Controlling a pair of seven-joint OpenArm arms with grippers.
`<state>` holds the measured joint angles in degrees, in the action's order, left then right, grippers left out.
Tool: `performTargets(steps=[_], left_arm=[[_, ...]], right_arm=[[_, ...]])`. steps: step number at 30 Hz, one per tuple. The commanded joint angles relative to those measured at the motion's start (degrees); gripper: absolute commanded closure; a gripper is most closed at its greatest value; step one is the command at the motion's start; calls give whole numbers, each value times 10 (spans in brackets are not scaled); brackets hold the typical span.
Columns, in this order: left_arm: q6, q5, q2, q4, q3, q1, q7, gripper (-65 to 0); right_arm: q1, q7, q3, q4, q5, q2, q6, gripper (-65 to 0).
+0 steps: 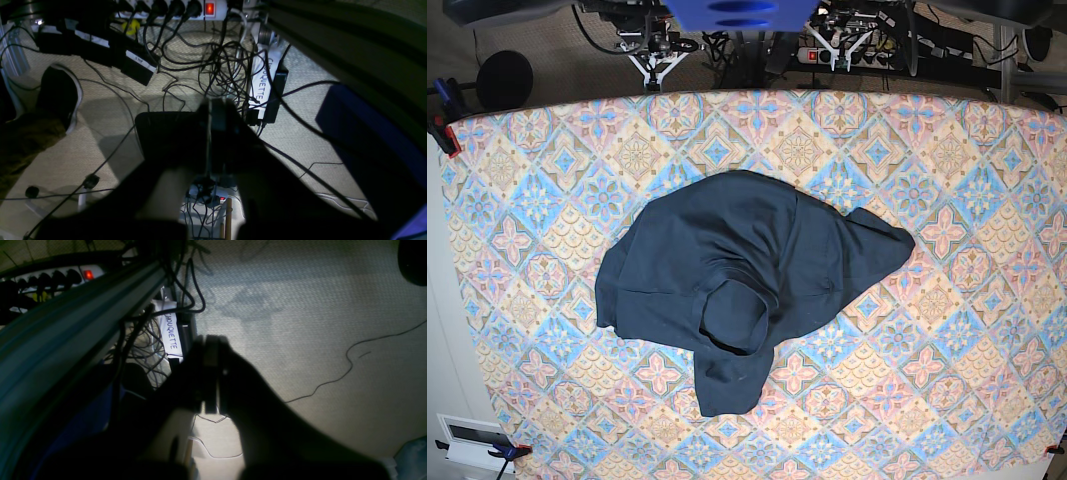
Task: Layout the t-shirt on the table in an organized manner, then fold the t-shirt properly
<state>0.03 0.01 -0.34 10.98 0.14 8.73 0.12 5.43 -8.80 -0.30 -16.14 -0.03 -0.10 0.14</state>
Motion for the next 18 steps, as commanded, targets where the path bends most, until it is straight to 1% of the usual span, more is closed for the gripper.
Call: performTargets(steps=[1,18], left_arm=[[2,0,-1,0,1,4,-2,0],[2,-3,-1,0,1,3,-3,0]], right_arm=[[1,4,-1,-3,2,1,0,-2],[1,4,-1,-3,2,1,0,-2]])
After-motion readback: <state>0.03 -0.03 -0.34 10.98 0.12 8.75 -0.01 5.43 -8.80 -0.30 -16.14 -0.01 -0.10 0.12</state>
